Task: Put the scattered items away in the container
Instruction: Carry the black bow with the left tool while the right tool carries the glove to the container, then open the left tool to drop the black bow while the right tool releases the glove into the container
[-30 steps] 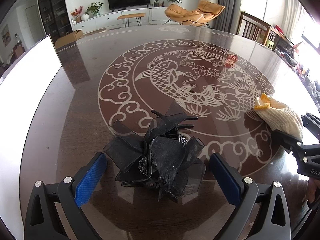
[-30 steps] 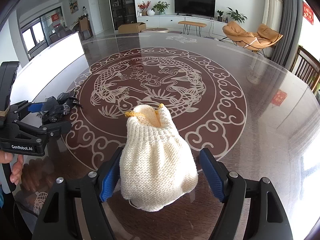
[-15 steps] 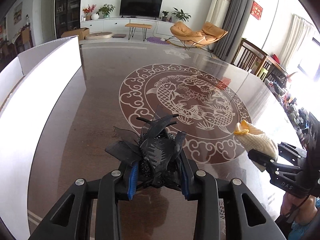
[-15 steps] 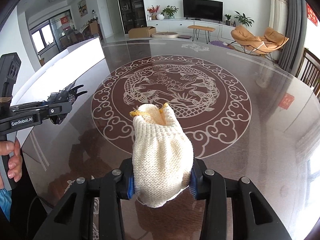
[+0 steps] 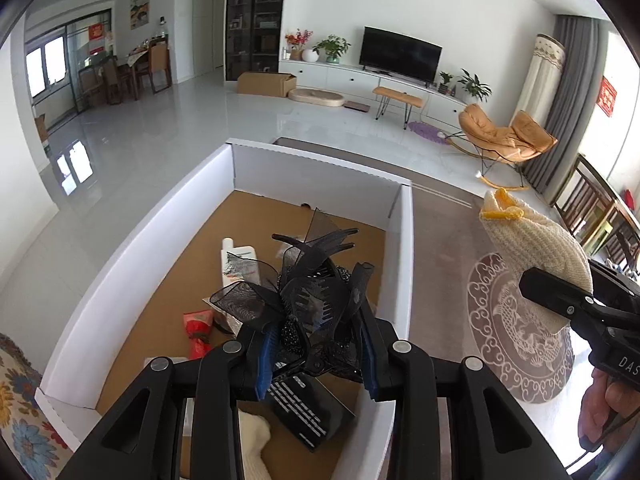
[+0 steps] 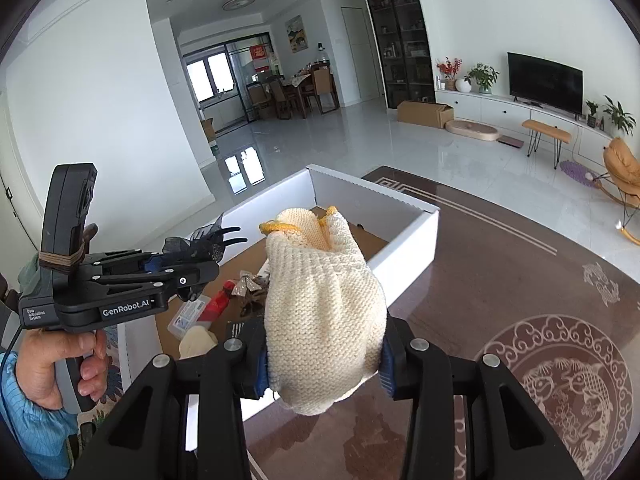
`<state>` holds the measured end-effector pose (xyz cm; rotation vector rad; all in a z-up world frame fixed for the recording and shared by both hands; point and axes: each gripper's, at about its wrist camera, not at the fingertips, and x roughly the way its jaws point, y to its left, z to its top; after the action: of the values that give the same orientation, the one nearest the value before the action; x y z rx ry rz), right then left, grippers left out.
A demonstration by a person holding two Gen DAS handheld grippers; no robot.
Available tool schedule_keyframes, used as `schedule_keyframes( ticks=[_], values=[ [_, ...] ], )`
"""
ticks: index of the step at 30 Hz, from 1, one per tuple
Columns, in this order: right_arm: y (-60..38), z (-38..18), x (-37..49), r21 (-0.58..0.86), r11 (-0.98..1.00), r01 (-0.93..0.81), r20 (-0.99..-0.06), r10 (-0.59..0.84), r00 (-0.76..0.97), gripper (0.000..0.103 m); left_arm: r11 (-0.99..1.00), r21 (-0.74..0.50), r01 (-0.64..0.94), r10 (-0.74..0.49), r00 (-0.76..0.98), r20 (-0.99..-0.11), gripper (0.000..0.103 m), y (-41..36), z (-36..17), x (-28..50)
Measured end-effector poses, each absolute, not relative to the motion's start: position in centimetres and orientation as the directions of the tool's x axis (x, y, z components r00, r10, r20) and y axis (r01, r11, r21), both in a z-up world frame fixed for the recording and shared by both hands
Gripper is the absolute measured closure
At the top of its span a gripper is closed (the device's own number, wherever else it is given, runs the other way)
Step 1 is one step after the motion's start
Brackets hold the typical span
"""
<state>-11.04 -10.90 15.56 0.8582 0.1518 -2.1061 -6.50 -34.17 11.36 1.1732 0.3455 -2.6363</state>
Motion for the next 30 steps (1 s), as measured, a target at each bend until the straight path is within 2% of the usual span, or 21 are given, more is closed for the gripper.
schedule_keyframes(
  ticks=[7,10,12,13,14,15,19,21,22,30],
  values=[
    [-23.3,11.0,-18.9,0.169,-0.647,0.743,-0.733,-0.586,-0.344,0.061,-0.889,-0.156,0.431,-0.111,-0.532,-0.839,0.068,-40.6,4.8,-12.5],
    [-25.6,7.9,-21.2,0.175,-0.661,0.730,-0.787,-0.540,-0.300,0.053,-0.877,-0.164,0.452,-0.091,-0.490,-0.867,0.066,-41.4,2.3,-14.1],
    [-26.4,5.5,-22.8,0.207,-0.671,0.712,-0.836,-0.499,-0.227,0.042,-0.874,-0.169,0.455,-0.077,-0.474,-0.877,0.053,-41.4,1.5,-14.5],
    [-26.3,4.9,-23.4,0.225,-0.672,0.706,-0.847,-0.493,-0.200,0.034,-0.874,-0.159,0.459,-0.090,-0.473,-0.876,0.033,-41.2,1.4,-14.4],
    [-26.1,4.7,-23.7,0.224,-0.675,0.703,-0.845,-0.495,-0.206,0.033,-0.872,-0.137,0.470,-0.121,-0.478,-0.870,0.016,-41.0,1.7,-14.1],
    [-25.8,5.0,-23.8,0.213,-0.677,0.705,-0.836,-0.500,-0.227,0.033,-0.865,-0.110,0.490,-0.165,-0.485,-0.859,0.013,-40.7,2.0,-13.7],
    [-24.4,7.4,-23.5,0.188,-0.673,0.715,-0.803,-0.524,-0.283,0.033,-0.839,-0.094,0.536,-0.237,-0.515,-0.824,0.011,-40.2,3.6,-11.6],
    [-23.5,8.4,-22.7,0.168,-0.660,0.732,-0.799,-0.526,-0.291,0.033,-0.831,-0.100,0.547,-0.256,-0.537,-0.803,0.007,-39.7,4.5,-10.5],
    [-23.1,8.8,-21.9,0.152,-0.653,0.742,-0.799,-0.522,-0.297,0.033,-0.826,-0.085,0.558,-0.281,-0.537,-0.795,0.000,-39.4,4.9,-10.1],
    [-22.5,10.7,-18.2,0.060,-0.611,0.789,-0.812,-0.489,-0.318,0.033,-0.773,-0.025,0.634,-0.414,-0.533,-0.738,0.000,-36.3,7.6,-7.1]
  ],
)
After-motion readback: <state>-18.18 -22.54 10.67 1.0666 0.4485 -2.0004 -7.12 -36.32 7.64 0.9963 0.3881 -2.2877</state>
